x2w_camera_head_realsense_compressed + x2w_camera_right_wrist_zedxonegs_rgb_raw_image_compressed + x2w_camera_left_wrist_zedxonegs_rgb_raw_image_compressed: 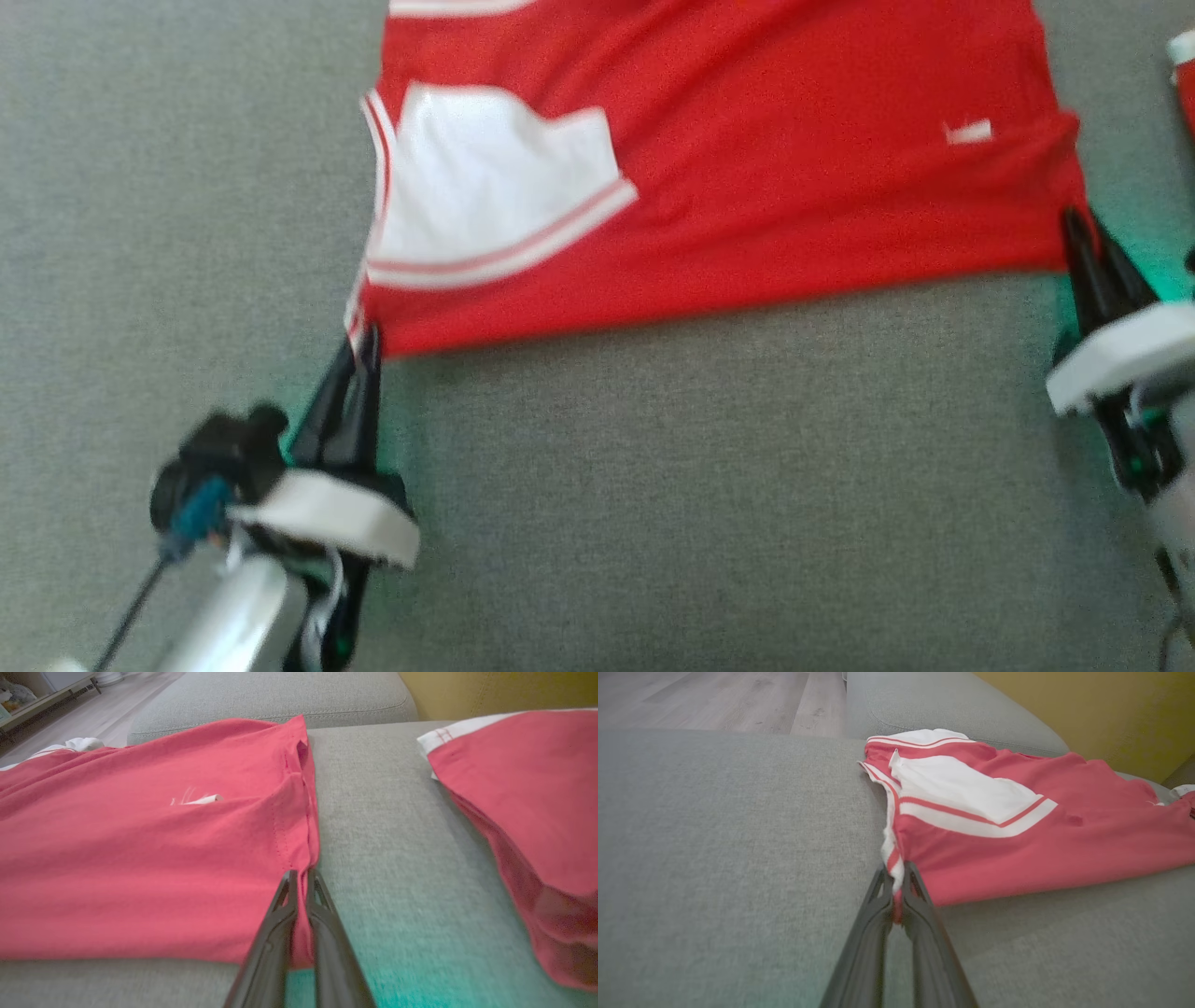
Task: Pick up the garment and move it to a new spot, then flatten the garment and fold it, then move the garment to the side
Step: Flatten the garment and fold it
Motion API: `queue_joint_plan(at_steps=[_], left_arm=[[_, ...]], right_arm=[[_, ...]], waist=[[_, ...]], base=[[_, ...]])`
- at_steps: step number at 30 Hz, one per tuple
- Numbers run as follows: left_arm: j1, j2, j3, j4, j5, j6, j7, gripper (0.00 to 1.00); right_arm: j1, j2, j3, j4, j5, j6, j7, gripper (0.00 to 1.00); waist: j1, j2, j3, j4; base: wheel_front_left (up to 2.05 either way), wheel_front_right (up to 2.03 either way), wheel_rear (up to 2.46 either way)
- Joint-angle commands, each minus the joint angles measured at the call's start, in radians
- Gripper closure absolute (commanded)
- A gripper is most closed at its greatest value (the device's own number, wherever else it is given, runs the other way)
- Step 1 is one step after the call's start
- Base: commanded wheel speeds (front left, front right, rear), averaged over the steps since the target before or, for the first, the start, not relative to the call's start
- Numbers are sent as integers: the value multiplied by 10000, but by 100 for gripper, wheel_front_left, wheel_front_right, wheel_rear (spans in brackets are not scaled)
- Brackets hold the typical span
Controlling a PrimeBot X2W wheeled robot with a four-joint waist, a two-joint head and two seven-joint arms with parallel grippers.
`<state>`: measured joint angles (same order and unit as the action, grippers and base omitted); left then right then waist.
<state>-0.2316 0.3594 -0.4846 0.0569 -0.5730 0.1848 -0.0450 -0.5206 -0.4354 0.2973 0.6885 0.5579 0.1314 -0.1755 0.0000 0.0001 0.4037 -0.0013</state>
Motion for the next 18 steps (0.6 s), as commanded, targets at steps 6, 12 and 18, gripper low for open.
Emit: queue_joint_plan(at_steps=[6,12,18], left_arm=[[1269,210,289,-823,-128,219,-569,100],[2236,286,135,-1295,-272,412,-471,100],[3071,370,37,-1734,-540,629,-176,100]], right_arm=[[1760,-1069,-19,-1093,382,-7,-74,100],[3070,-1429,-513,-1965,192,-7,103,100],[4343,-1281,-1495,-3075,-324,-7,526,100]], waist=[[0,-1,-735,94],[0,-1,-994,70],[0,-1,-1048,-9]], base=[[0,0,0],[0,0,0],[0,0,0]])
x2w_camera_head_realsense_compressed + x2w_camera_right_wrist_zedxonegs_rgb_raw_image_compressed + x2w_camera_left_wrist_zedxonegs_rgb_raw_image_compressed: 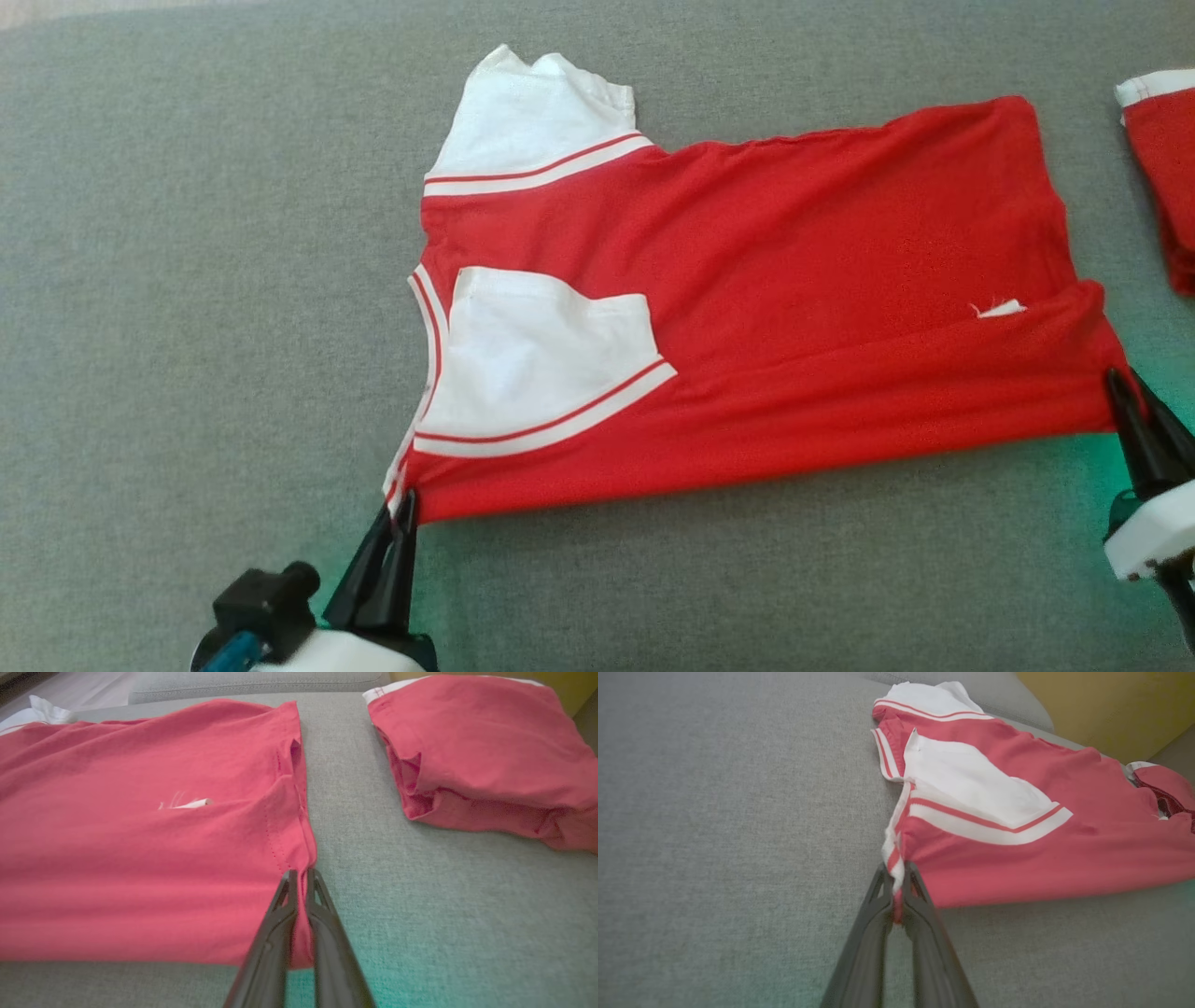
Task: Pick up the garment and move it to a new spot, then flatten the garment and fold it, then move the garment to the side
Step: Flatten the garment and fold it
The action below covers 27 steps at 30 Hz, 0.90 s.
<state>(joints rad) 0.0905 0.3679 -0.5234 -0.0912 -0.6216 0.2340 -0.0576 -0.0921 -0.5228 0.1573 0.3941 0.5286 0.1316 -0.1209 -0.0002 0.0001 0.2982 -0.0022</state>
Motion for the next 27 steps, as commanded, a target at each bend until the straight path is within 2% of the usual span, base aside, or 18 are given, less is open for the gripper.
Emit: queue_joint_plan(at_steps=[1,5,6,7,11,16,19,22,27], left_arm=[[-88,301,397,-272,-100,136,29,100],[-56,372,239,-225,-188,106,401,100],[-78,385,209,-206,-198,106,485,100],[-362,460,149,-225,-56,103,614,0],[-1130,665,287,-473,268,93,663,0],[-3688,1401,661,-914,890,-258,1540,0],[-5454,1890,735,-715,1005,-793,2594,0],[-7221,2208,670,-111,828,-1606,3719,0],[-9659,2476,448,1676,430,-2814,5465,0]], right_arm=[[222,-340,-253,-293,-128,-9,122,100],[764,-42,-769,-945,-470,-9,625,100],[866,32,-888,-1083,-548,-9,714,87],[1138,330,-1396,-1576,-886,-9,966,0],[1226,561,-1879,-2275,-1095,-9,964,0],[912,952,-2128,-3289,-1489,-9,797,0],[600,1117,-1934,-3604,-1649,-9,810,0],[307,1236,-1675,-3763,-1758,-9,772,0],[-250,1374,-1159,-3579,-1801,-9,604,0]], waist=[[2,-1,19,-1],[2,-1,94,9],[2,-1,118,10],[2,-1,252,-1],[2,-1,500,-98],[2,-1,1243,-459],[2,-1,1624,-759],[2,-1,1970,-1086],[2,-1,2500,-1680]], base=[[0,0,0],[0,0,0],[0,0,0],[0,0,0],[0,0,0],[0,0,0],[0,0,0],[0,0,0],[0,0,0]])
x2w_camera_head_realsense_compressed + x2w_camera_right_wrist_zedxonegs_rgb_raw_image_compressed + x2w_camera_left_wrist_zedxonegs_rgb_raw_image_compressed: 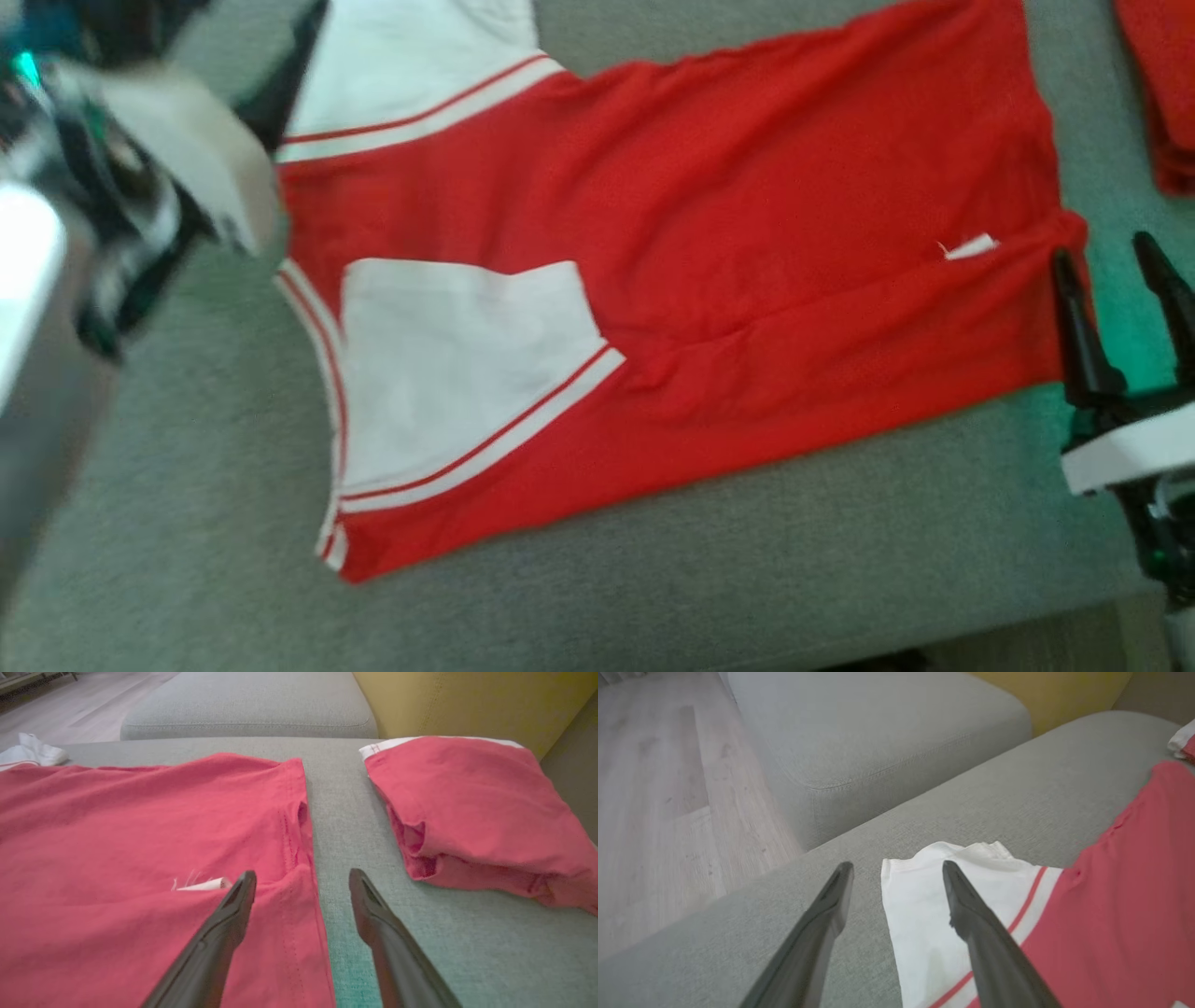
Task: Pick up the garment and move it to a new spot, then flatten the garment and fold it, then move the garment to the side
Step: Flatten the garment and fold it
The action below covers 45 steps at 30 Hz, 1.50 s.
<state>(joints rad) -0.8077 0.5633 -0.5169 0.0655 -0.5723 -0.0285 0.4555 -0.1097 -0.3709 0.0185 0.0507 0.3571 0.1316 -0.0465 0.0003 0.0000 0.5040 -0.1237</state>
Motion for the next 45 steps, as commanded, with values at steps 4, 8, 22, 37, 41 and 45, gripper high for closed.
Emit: queue_joint_plan(at_steps=[4,8,22,37,41,45], left_arm=[[-2086,639,93,1440,-193,-695,1250,0],[-2755,757,-202,2227,-224,-861,1798,0],[-3525,1102,-1219,3693,-842,-1016,2511,100],[-4704,1214,-2249,3113,-523,-1021,265,100],[-5014,1031,-2626,3067,-527,-1021,43,100],[-5265,951,-2967,3009,-585,-1021,-154,100]], right_arm=[[-429,5,671,240,-27,-9,-382,0],[-594,51,880,587,56,-9,-624,0],[-1052,47,1253,1333,202,-9,-1194,0],[-5149,-1311,2602,2215,1376,-9,365,0],[-6622,-1708,3411,3305,1460,-9,1399,0],[-7720,-2035,4178,4292,1374,-9,2042,0]], waist=[[-3,0,731,-917],[-3,0,873,-1194],[-3,0,1153,-1643],[-3,0,1333,-982],[-3,0,1405,-621],[-3,0,1452,-302]], base=[[0,0,0],[0,0,0],[0,0,0],[0,0,0],[0,0,0],[0,0,0]])
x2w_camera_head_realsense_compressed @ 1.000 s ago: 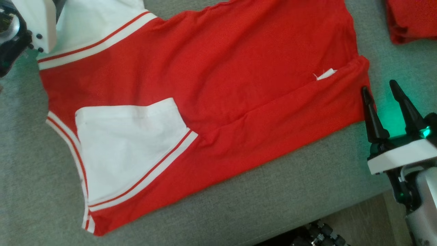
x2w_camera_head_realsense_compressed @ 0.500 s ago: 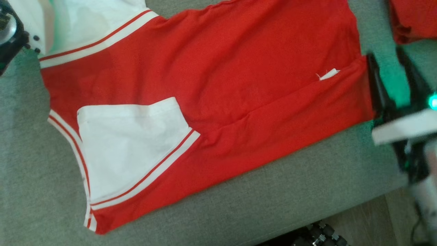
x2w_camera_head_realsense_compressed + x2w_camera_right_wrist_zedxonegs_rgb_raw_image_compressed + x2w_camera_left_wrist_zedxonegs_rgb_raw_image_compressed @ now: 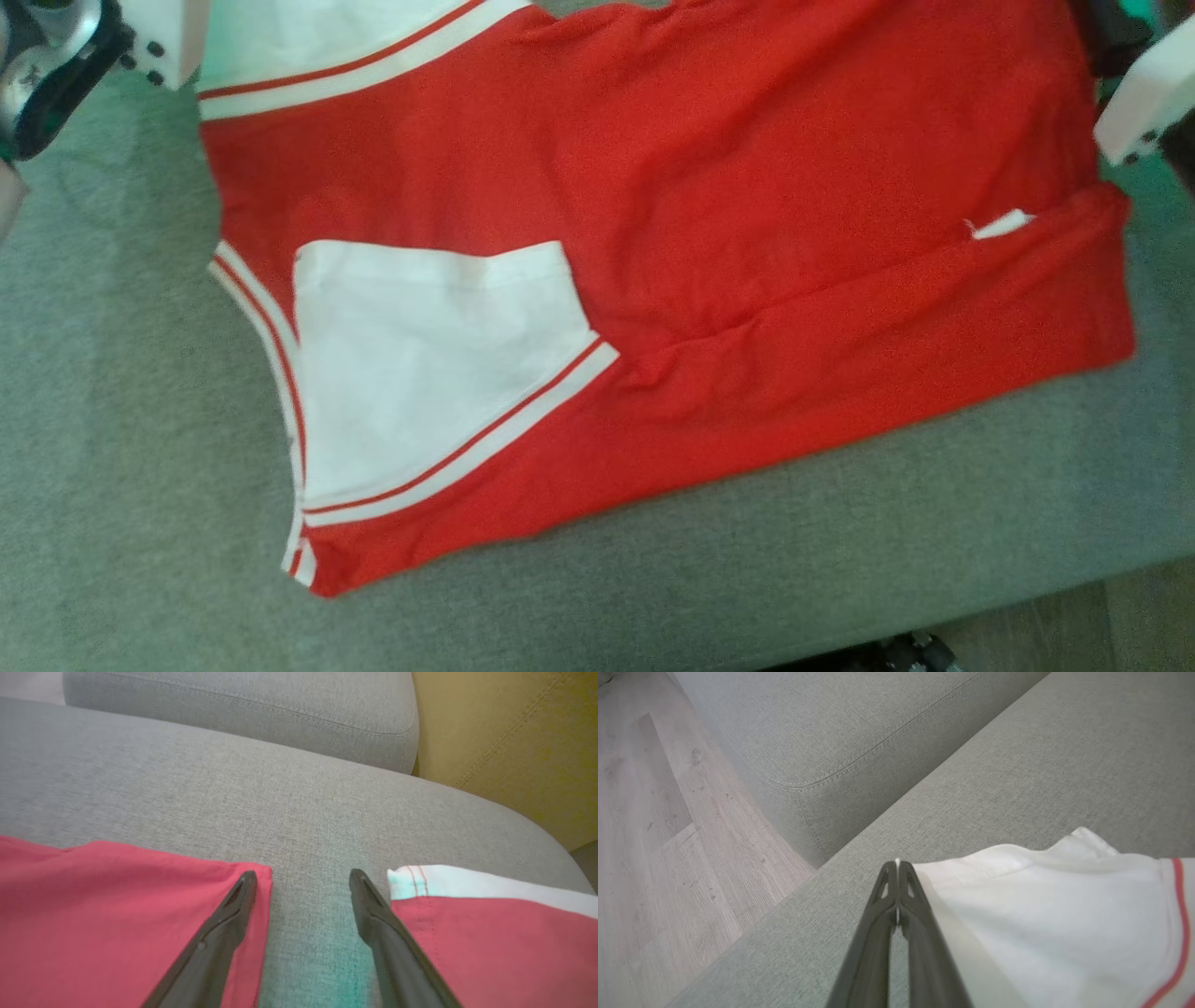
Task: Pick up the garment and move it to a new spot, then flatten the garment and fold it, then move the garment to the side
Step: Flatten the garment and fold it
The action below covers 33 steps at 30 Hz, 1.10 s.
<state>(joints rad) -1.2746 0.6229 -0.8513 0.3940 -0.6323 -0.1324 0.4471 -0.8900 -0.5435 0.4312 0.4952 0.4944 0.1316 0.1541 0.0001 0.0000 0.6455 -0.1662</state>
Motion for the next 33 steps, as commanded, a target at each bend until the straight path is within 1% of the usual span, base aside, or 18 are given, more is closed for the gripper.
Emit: queue_joint_plan(at_steps=[1,5,6,11,12,13,14,15,16,17,20,22,29,32,33], left_arm=[[-647,347,308,-285,-18,18,-113,100],[-784,370,48,-293,-135,18,-272,100],[-784,370,48,-293,-135,18,-272,100],[-840,417,-199,-217,-321,18,-408,100],[-846,434,-240,-192,-355,18,-434,100],[-853,450,-279,-167,-390,18,-455,100],[-862,464,-315,-141,-421,18,-476,100],[-874,477,-345,-114,-448,18,-503,100],[-878,492,-371,-84,-476,18,-531,100],[-879,500,-384,-46,-504,18,-563,100],[-882,504,-423,50,-573,18,-654,100],[-897,513,-435,85,-587,18,-769,100],[-1159,596,-385,117,-219,67,-1775,100],[-1361,566,-276,146,84,235,-2451,100],[-1483,519,-207,201,250,332,-2889,100]], right_arm=[[-140,-372,243,51,-38,-9,136,0],[-785,-538,1106,683,-183,-9,470,0],[-785,-538,1106,683,-183,-9,470,0],[-1244,-633,2012,1105,89,-9,853,0],[-1305,-663,2164,1173,168,-9,934,14],[-1355,-695,2314,1226,253,-9,1002,24],[-1393,-724,2443,1278,372,-9,1079,55],[-1422,-751,2538,1334,503,-9,1153,68],[-1436,-768,2625,1378,624,-9,1241,78],[-1441,-781,2690,1425,766,-9,1341,100],[-1456,-818,2839,1511,1273,-9,1599,100],[-1514,-879,2851,1513,1538,-9,1534,100],[-1776,-712,2213,1643,1968,-9,142,100],[-1873,-583,1839,1717,2228,-9,-409,100],[-1950,-540,1618,1721,2360,-9,-755,100]], waist=[[-1,0,45,186],[-1,0,57,354],[-1,0,57,354],[-1,0,34,478],[-1,0,21,492],[-1,0,8,503],[-1,0,-5,511],[-1,0,-19,517],[-1,0,-38,520],[-1,0,-60,524],[-1,0,-116,534],[-1,0,-141,533],[-1,0,-231,484],[-1,0,-273,474],[-1,0,-298,480]], base=[[0,0,0],[0,0,0],[0,0,0],[0,0,0],[0,0,0],[0,0,0],[0,0,0],[0,0,0],[0,0,0],[0,0,0],[0,0,0],[0,0,0],[0,0,0],[0,0,0],[0,0,0]])
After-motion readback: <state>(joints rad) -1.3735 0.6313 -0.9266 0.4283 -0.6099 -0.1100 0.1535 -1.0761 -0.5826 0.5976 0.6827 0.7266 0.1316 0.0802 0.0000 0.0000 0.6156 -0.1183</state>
